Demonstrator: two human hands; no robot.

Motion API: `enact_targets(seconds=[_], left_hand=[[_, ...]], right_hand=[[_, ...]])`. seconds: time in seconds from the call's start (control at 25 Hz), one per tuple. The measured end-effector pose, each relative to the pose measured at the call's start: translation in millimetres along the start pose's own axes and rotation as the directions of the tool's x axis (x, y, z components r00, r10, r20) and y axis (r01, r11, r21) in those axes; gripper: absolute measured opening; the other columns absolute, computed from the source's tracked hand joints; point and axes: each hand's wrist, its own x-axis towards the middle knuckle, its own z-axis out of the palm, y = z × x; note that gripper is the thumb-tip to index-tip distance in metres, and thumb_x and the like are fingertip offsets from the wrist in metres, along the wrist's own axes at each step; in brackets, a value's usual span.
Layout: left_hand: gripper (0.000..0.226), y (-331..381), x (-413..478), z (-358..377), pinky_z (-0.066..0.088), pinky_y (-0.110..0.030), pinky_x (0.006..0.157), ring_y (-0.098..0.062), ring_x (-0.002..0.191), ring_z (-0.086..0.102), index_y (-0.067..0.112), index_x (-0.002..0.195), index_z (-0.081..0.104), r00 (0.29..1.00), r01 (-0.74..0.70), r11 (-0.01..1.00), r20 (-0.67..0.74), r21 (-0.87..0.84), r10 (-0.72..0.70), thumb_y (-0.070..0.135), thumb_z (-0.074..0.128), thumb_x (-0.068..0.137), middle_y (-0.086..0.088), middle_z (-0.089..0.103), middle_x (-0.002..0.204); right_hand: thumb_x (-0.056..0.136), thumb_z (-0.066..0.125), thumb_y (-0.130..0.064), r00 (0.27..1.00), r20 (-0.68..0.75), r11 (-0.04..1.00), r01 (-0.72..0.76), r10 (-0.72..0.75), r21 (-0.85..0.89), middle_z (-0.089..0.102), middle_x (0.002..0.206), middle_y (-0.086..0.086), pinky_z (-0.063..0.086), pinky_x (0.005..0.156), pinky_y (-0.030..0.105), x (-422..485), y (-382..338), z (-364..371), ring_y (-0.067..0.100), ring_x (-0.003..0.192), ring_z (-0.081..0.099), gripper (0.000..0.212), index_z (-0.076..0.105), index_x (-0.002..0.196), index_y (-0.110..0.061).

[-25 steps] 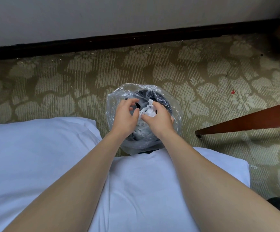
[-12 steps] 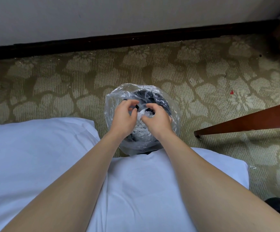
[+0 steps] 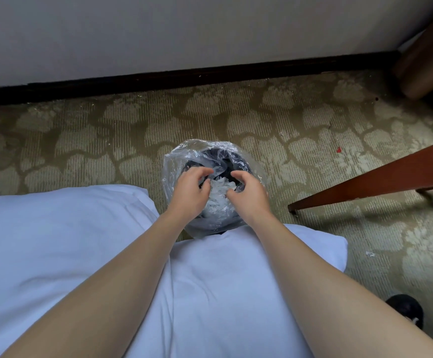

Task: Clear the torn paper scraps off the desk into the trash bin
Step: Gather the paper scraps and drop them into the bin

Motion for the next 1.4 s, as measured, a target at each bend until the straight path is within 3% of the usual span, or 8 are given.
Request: enact_targets(seconds=[0.2,0.32,0.56,0.64,0.76,0.88,1.0,1.4], left_hand=[[0.033,25,-25,-21,0.044,-0.034,0.103,-0.015,0.121,0.052,0.017,0.13,0.059,0.997,-0.082,0.995,0.013,0.062,0.082,0.017,0.051,0.098,0.002,0.06,0.127],[0.032,42,-47,-32,0.044,-0.035,0.102,-0.015,0.121,0.052,0.016,0.129,0.059,0.986,-0.169,0.981,0.033,0.099,0.166,0.019,0.052,0.098,0.002,0.061,0.126],[0.033,90,-97,-63,0.043,-0.041,0.103,-0.017,0.124,0.051,0.021,0.131,0.058,0.961,-0.266,0.948,0.129,0.176,0.245,0.025,0.051,0.099,0.004,0.06,0.131],[0.033,110,-110,-71,0.045,-0.043,0.102,-0.017,0.122,0.053,0.021,0.13,0.058,0.946,-0.315,0.928,0.148,0.199,0.289,0.026,0.052,0.098,0.004,0.06,0.13],[0.032,145,-133,-78,0.047,-0.04,0.097,-0.018,0.115,0.056,0.019,0.127,0.058,0.921,-0.379,0.9,0.182,0.217,0.344,0.026,0.051,0.097,0.002,0.061,0.126],[0.032,179,-161,-81,0.045,-0.039,0.098,-0.019,0.116,0.056,0.021,0.128,0.058,0.892,-0.445,0.869,0.188,0.216,0.41,0.028,0.053,0.097,0.002,0.059,0.129],[0.032,214,-185,-77,0.043,-0.041,0.102,-0.019,0.123,0.053,0.024,0.127,0.058,0.84,-0.541,0.812,0.185,0.217,0.51,0.03,0.052,0.097,0.005,0.058,0.134],[0.033,345,-266,-57,0.047,-0.039,0.097,-0.02,0.12,0.055,0.026,0.13,0.058,0.629,-0.775,0.579,0.215,0.254,0.748,0.031,0.049,0.099,0.003,0.057,0.137]], right_hand=[[0.086,0.062,-0.022,0.995,-0.004,0.994,0.101,-0.101,0.031,0.058,0.129,-0.017,0.046,0.101,0.042,-47,-16,-22,0.017,0.125,0.048,0.047,0.054,0.13,-0.037],[0.086,0.063,-0.02,0.99,-0.062,0.991,0.128,-0.127,0.023,0.061,0.126,-0.014,0.046,0.101,0.038,-79,-19,-46,0.014,0.121,0.053,0.045,0.057,0.13,-0.031],[0.087,0.063,-0.013,0.967,-0.167,0.981,0.185,-0.191,-0.049,0.061,0.13,-0.009,0.035,0.095,0.017,-161,-25,-104,0.006,0.115,0.052,0.043,0.059,0.13,-0.021],[0.087,0.064,-0.015,0.959,-0.205,0.981,0.187,-0.195,-0.056,0.061,0.13,-0.008,0.038,0.101,0.023,-183,-26,-117,0.01,0.119,0.055,0.044,0.059,0.13,-0.021],[0.087,0.063,-0.018,0.948,-0.246,0.979,0.199,-0.202,-0.039,0.06,0.131,-0.008,0.045,0.098,0.032,-220,-27,-136,0.008,0.103,0.06,0.044,0.058,0.13,-0.025],[0.088,0.062,-0.022,0.933,-0.279,0.973,0.22,-0.229,-0.065,0.057,0.135,-0.01,0.041,0.108,0.036,-259,-29,-155,0.013,0.126,0.051,0.045,0.056,0.132,-0.027],[0.09,0.06,-0.026,0.914,-0.314,0.965,0.227,-0.258,-0.132,0.057,0.135,-0.011,0.036,0.111,0.043,-299,-33,-182,0.016,0.121,0.052,0.044,0.055,0.133,-0.03],[0.092,0.058,-0.028,0.797,-0.534,0.958,0.202,-0.282,-0.203,0.055,0.138,-0.013,0.037,0.112,0.043,-424,0,-278,0.014,0.131,0.047,0.042,0.053,0.134,-0.034]])
